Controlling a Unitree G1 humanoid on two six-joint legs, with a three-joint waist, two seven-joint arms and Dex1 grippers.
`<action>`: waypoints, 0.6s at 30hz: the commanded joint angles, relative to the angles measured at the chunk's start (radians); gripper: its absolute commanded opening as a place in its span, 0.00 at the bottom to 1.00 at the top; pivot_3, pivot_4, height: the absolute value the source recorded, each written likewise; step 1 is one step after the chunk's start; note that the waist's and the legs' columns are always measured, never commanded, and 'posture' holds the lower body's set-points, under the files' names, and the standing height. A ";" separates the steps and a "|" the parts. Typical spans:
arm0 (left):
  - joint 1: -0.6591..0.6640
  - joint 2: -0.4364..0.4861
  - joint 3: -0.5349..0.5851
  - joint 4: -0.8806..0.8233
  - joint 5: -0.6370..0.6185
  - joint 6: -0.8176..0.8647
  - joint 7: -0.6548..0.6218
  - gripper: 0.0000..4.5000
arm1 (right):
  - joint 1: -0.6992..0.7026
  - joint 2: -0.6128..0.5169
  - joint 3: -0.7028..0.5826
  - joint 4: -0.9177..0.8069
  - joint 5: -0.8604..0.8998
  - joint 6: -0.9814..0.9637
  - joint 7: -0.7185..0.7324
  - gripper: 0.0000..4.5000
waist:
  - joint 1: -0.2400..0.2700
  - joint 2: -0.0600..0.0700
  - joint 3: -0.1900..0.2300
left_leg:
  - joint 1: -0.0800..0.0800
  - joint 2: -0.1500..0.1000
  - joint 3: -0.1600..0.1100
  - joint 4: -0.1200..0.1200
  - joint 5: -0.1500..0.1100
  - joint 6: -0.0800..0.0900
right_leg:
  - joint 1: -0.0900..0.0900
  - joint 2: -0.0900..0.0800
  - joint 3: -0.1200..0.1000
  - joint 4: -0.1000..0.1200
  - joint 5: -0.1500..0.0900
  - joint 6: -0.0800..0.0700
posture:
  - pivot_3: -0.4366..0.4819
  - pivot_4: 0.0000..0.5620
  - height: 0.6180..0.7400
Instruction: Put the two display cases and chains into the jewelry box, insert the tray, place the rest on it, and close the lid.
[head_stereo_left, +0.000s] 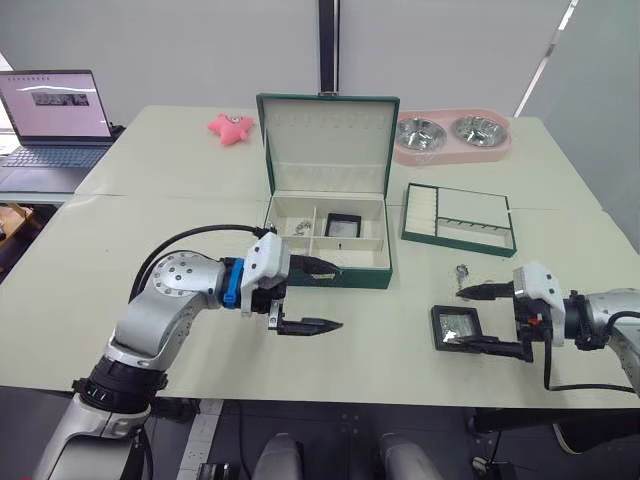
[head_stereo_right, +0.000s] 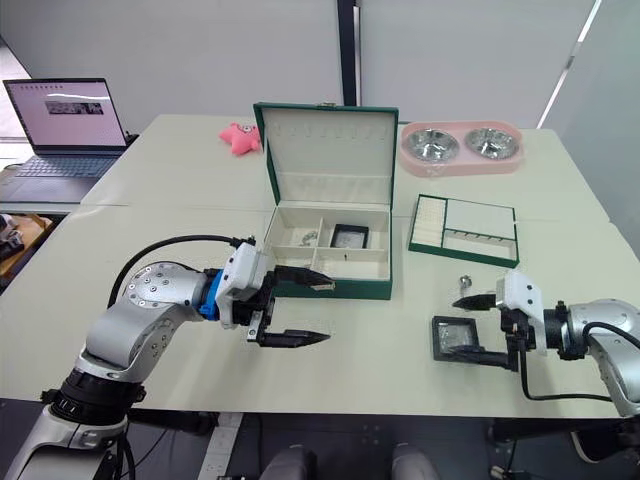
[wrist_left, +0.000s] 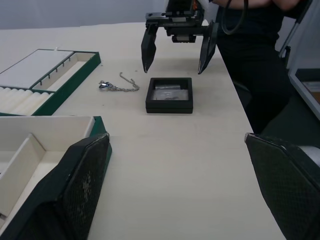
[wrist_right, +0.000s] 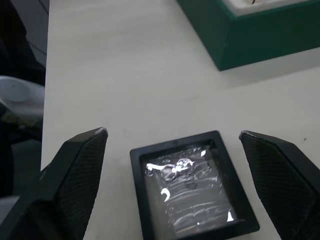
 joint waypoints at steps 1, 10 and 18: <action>0.007 0.001 -0.006 -0.001 0.005 -0.054 -0.049 1.00 | 0.010 -0.018 0.008 -0.037 -0.026 -0.049 0.017 1.00 | -0.001 0.000 0.000 | 0.000 0.000 0.000 0.000 0.000 0.000 | 0.000 0.000 0.000 0.000 0.000 0.000 | 0.48 0.27 1.00; 0.091 -0.092 0.013 0.012 -0.015 -0.188 -0.064 1.00 | 0.089 -0.007 0.047 -0.082 -0.111 -0.146 -0.012 1.00 | 0.001 0.000 0.000 | 0.000 0.000 -0.001 0.000 0.000 0.000 | 0.001 0.000 0.000 0.000 0.000 0.000 | 0.48 0.27 1.00; 0.130 -0.106 0.005 0.007 -0.011 -0.223 -0.063 1.00 | 0.096 -0.007 0.053 -0.037 -0.150 -0.196 -0.016 1.00 | 0.001 0.000 0.000 | 0.001 0.000 -0.001 0.000 0.000 0.000 | 0.001 0.000 0.000 0.000 0.000 0.000 | 0.48 0.27 1.00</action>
